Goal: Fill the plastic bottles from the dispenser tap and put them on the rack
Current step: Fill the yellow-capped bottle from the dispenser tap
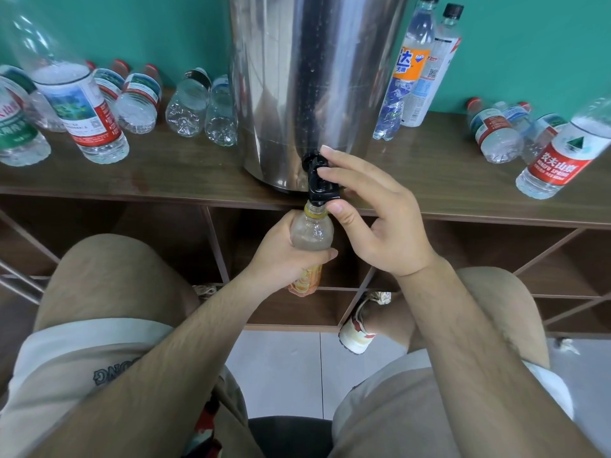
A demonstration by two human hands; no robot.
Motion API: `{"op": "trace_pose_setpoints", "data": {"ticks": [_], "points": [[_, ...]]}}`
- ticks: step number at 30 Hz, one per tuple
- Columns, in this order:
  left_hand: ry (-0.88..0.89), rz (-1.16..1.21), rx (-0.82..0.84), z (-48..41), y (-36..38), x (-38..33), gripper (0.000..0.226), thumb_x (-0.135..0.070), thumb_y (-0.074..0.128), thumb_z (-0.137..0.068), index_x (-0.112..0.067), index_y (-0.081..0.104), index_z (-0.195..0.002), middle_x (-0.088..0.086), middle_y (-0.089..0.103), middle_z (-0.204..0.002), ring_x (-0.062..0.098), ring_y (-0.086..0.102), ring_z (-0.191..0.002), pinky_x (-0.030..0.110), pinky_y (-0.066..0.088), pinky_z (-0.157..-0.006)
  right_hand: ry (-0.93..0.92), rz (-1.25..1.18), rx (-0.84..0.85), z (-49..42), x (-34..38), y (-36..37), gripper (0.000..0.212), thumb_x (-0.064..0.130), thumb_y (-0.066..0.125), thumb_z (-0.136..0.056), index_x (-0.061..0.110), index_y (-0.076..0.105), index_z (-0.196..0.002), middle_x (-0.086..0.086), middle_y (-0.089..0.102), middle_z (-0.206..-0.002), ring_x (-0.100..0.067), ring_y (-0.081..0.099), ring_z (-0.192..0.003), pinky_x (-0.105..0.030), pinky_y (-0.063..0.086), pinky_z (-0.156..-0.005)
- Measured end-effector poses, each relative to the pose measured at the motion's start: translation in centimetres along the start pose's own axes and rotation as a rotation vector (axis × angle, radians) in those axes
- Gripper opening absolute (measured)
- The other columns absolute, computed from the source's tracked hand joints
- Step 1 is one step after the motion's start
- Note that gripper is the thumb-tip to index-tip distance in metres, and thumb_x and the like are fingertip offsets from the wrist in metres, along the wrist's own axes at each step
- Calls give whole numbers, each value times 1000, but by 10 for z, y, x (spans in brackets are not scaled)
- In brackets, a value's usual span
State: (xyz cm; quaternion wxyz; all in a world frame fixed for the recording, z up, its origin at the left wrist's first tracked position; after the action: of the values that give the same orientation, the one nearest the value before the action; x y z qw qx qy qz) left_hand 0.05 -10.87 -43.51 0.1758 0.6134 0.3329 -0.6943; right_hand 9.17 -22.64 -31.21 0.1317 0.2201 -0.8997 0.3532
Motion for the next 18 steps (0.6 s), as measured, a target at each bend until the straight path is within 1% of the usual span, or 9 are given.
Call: {"op": "trace_pose_setpoints", "data": {"ticks": [4,8,11,15,18], "points": [[-2,-9,-3,0,0,0,65,-37,94,-65,-29,62,-121,-8,73,-109,10,71,-103,47,58,-97,2,-9,0,1,-1,1,33,22,61,-104,5,68,-131,-11,57,-151,-21,56,-138,-52,55,-100],[-9,-16,-2,-1,0,2,63,-36,94,-64,-28,63,-118,-7,73,-107,11,71,-101,47,58,-96,-58,47,-30,-1,0,3,31,17,62,-102,0,70,-127,-16,57,-150,-28,55,-140,-50,47,-111],[-10,-20,2,-2,1,2,60,-33,94,-66,-26,64,-117,-5,74,-106,13,72,-100,49,59,-95,-61,49,-22,-1,0,5,32,19,60,-104,0,69,-128,-14,58,-149,-28,53,-142,-50,44,-115],[-13,-33,16,-2,2,3,60,-31,94,-68,-23,63,-119,-2,73,-108,16,72,-103,51,58,-96,-56,46,-26,0,0,4,32,20,58,-104,2,68,-129,-12,59,-148,-26,54,-141,-51,45,-113],[-26,-21,9,0,3,5,63,-29,94,-69,-26,61,-122,-4,73,-110,14,71,-105,48,58,-97,-57,39,-32,-1,0,3,31,19,58,-104,3,68,-129,-11,59,-149,-23,56,-138,-50,47,-112]]}}
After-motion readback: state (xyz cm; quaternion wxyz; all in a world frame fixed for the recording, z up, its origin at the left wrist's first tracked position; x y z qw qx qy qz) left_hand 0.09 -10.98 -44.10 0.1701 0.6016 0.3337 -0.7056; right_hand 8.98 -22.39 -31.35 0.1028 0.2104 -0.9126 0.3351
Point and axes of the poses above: each hand's wrist, its own z-axis away from the middle knuckle, its own y-axis out of the palm, x = y × z, the point moved 6 cm from there along -z, towards the middle knuckle
